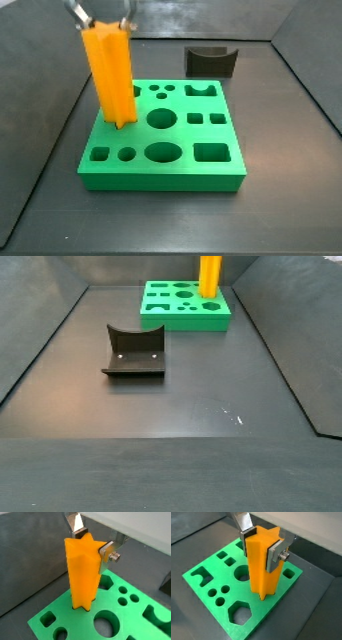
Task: Insert the star object.
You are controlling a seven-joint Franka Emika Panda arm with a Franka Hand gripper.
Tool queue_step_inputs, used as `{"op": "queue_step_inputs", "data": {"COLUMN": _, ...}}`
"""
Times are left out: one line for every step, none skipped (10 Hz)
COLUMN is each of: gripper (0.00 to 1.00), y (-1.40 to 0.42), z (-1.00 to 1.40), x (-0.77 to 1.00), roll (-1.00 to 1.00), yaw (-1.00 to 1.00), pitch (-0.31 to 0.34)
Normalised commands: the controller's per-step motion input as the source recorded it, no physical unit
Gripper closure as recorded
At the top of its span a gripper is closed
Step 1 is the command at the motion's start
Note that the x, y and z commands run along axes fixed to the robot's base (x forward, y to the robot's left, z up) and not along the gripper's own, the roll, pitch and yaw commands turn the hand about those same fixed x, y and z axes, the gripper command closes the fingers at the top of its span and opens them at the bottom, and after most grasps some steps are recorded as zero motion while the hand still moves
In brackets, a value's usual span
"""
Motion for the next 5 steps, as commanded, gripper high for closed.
{"op": "queue_step_inputs", "data": {"gripper": 1.00, "y": -0.09, "z": -0.58, "x": 0.00, "roll": -0.03, "yaw": -0.42, "pitch": 0.000}}
{"op": "queue_step_inputs", "data": {"gripper": 1.00, "y": 0.00, "z": -0.63, "x": 0.00, "roll": -0.16, "yaw": -0.31, "pitch": 0.000}}
{"op": "queue_step_inputs", "data": {"gripper": 1.00, "y": 0.00, "z": -0.55, "x": 0.10, "roll": -0.10, "yaw": -0.21, "pitch": 0.043}}
{"op": "queue_step_inputs", "data": {"gripper": 1.00, "y": 0.00, "z": -0.34, "x": 0.16, "roll": -0.04, "yaw": -0.02, "pitch": 0.070}}
{"op": "queue_step_inputs", "data": {"gripper": 1.00, "y": 0.00, "z": -0.33, "x": 0.11, "roll": -0.04, "yaw": 0.00, "pitch": 0.044}}
